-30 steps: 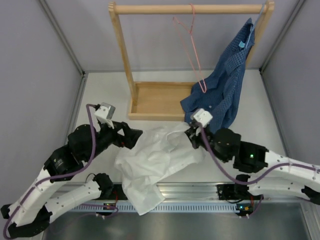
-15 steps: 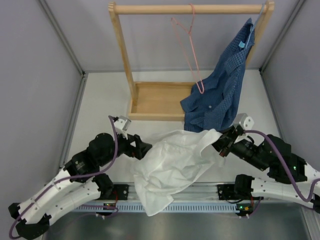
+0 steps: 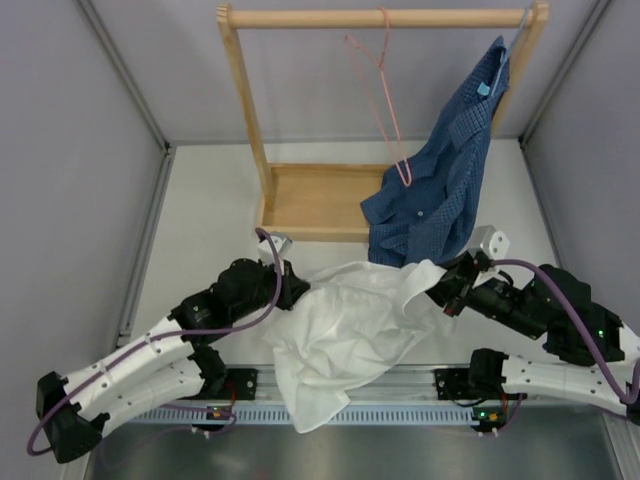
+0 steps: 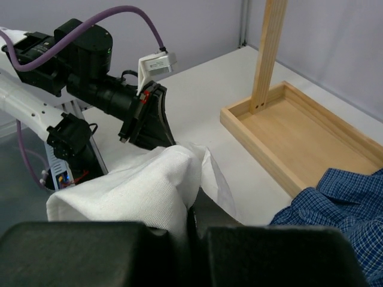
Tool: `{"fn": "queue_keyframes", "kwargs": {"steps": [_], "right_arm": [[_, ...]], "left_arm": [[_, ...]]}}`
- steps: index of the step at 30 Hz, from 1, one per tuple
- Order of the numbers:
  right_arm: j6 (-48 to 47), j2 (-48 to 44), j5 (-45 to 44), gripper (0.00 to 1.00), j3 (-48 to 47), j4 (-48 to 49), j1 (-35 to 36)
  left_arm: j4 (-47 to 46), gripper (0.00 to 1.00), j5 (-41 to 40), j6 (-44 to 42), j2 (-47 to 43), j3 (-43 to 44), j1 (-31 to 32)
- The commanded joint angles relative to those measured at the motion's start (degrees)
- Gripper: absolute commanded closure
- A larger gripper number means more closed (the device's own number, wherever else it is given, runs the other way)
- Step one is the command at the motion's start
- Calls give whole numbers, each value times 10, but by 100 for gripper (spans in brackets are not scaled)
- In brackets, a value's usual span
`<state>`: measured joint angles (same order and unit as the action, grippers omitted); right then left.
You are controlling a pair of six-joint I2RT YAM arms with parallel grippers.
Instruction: Place the shirt on the hanger
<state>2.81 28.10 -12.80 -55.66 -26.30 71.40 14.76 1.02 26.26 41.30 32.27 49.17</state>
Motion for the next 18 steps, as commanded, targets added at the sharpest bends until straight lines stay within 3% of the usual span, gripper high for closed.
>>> {"fn": "queue_keyframes", "kwargs": {"steps": [1, 5, 11, 18], "right_arm": [[5, 14, 12, 100, -20, 8, -6], [6, 21, 4, 100, -11, 9, -7], [26, 36, -49, 100, -20, 8, -6], [61, 102, -94, 100, -61, 25, -6]], "left_arm": [[-54, 95, -117, -10, 5, 34, -1], [-50, 100, -171, -26, -12, 47, -1], [83, 100, -243, -52, -39, 155, -1], [267, 100, -384, -160, 14, 490, -1]]}}
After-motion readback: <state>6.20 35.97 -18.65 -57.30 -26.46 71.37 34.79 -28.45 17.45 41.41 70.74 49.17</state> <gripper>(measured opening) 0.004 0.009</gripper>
